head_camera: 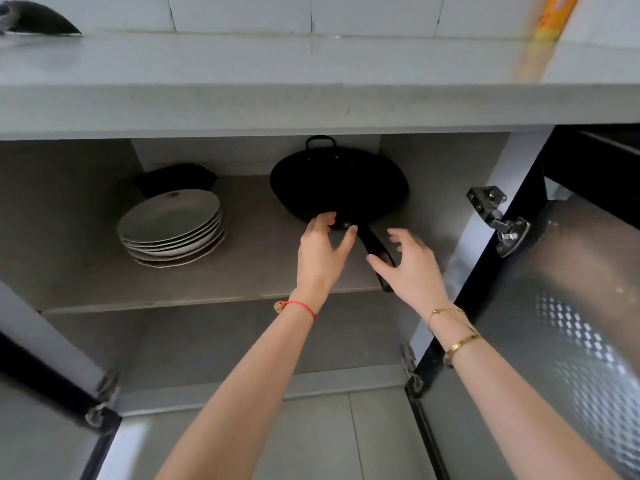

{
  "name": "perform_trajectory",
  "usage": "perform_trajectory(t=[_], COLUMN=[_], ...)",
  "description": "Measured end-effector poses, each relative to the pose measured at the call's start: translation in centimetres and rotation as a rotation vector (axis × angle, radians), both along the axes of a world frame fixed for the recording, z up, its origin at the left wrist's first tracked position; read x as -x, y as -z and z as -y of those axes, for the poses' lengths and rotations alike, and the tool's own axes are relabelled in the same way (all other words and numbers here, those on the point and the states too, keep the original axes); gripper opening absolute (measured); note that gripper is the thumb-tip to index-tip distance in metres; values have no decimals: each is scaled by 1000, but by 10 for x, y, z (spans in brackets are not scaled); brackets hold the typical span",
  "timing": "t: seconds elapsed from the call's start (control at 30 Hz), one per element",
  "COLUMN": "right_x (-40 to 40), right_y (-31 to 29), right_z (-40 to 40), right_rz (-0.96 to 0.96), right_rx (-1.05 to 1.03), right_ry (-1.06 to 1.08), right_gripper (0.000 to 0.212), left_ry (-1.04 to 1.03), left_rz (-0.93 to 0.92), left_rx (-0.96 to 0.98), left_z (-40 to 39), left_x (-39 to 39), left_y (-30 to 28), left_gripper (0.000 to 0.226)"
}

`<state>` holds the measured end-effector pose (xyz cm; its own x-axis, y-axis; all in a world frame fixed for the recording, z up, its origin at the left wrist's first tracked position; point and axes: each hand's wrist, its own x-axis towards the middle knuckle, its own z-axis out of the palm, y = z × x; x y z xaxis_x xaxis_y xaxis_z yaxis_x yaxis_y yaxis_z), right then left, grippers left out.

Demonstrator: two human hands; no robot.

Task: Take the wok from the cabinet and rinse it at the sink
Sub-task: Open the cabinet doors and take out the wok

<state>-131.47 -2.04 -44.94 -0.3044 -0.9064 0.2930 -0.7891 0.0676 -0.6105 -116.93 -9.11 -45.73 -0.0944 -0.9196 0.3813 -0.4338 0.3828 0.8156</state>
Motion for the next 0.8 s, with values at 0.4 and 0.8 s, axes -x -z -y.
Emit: perform_trajectory(t=[0.4,0.8], right_x=[0,-19], right_y=[20,14], right_z=[40,13], right_rz=[113,357], right_rx=[-179,-159], right_ry=[44,43], right_gripper=[41,18], left_ry=[47,125], left_rz=[-42,-404], left_rx=[-324,-547], left_z=[45,35], left_x=[40,44], left_y=[27,38], left_gripper=[49,31])
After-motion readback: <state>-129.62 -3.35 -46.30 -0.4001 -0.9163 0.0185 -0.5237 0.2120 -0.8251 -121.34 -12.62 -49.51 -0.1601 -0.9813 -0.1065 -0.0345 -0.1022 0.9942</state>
